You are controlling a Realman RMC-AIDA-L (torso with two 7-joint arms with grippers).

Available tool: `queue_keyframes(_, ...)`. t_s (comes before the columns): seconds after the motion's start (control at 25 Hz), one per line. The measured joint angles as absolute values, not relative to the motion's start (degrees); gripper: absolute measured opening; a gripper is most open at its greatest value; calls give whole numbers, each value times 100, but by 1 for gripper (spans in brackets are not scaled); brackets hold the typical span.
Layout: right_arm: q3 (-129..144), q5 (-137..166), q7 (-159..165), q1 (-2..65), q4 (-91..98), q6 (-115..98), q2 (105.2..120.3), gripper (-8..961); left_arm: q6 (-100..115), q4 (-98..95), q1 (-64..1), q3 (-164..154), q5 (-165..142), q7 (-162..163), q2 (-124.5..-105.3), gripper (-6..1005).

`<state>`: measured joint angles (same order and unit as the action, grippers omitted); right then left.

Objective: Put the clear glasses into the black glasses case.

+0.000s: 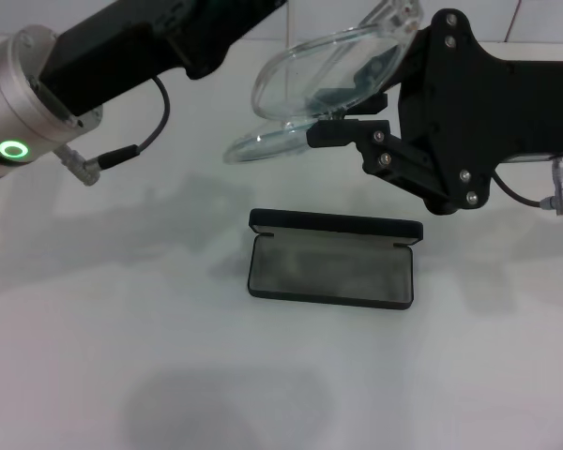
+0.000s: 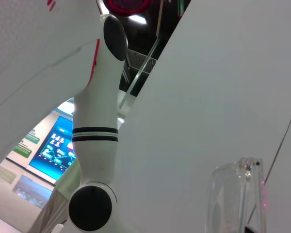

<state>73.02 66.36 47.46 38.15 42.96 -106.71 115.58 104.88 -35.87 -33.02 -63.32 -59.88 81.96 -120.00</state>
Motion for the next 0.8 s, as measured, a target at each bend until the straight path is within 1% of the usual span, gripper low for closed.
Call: queue_keyframes(0.8,7261,6636,4704,3814,4230,-10591,11548,65,10636,-3981,-3281,-6806,-5959,8138,-11979,157)
